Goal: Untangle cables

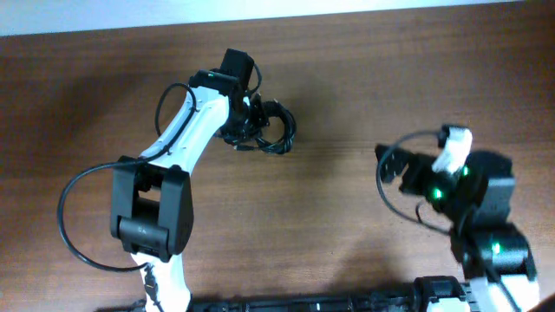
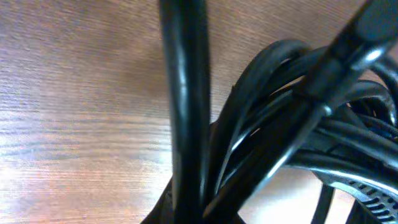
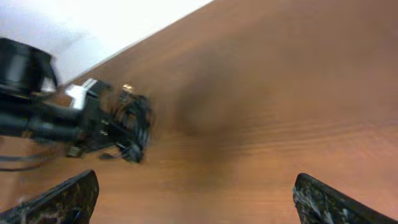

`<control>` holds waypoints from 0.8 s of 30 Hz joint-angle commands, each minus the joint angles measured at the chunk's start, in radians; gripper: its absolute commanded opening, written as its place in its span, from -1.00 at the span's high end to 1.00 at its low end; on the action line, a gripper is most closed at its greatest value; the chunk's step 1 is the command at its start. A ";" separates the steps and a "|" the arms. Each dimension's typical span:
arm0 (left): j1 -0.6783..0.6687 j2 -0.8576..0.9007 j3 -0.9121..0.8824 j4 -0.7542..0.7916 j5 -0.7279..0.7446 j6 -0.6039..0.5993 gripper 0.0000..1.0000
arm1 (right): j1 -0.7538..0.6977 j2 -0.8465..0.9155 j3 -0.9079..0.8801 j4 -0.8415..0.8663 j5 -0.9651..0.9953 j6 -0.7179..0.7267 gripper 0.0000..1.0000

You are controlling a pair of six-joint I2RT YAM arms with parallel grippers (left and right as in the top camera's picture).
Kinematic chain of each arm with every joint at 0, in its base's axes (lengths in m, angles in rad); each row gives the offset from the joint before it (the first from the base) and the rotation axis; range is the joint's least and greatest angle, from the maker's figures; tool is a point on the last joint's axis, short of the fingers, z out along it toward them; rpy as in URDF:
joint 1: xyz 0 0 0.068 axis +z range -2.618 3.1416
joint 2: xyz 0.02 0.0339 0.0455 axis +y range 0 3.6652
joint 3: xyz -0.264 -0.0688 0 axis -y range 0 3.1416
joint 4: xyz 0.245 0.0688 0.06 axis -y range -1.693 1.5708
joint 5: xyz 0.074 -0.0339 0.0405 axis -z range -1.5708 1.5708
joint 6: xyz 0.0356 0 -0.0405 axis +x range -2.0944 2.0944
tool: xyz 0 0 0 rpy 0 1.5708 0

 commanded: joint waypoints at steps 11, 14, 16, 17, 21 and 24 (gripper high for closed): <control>-0.072 -0.117 0.023 0.014 0.071 -0.127 1.00 | 0.168 0.615 0.023 0.444 -0.487 0.139 -0.99; -0.079 -0.117 0.023 0.014 0.064 -0.206 1.00 | 0.262 0.688 0.023 0.660 -0.451 0.171 -0.83; -0.079 -0.117 0.023 0.012 0.072 -0.223 1.00 | 0.306 0.708 0.023 0.701 -0.323 0.171 -0.39; -0.079 -0.119 0.023 0.006 0.071 -0.223 1.00 | 0.314 0.709 0.023 0.700 -0.254 0.171 -0.25; -0.078 -0.147 0.023 0.017 0.071 -0.215 1.00 | 0.314 0.709 0.023 0.700 -0.193 0.171 0.05; -0.083 -0.155 0.023 0.017 0.099 -0.215 1.00 | 0.314 0.709 0.023 0.700 -0.198 0.172 0.58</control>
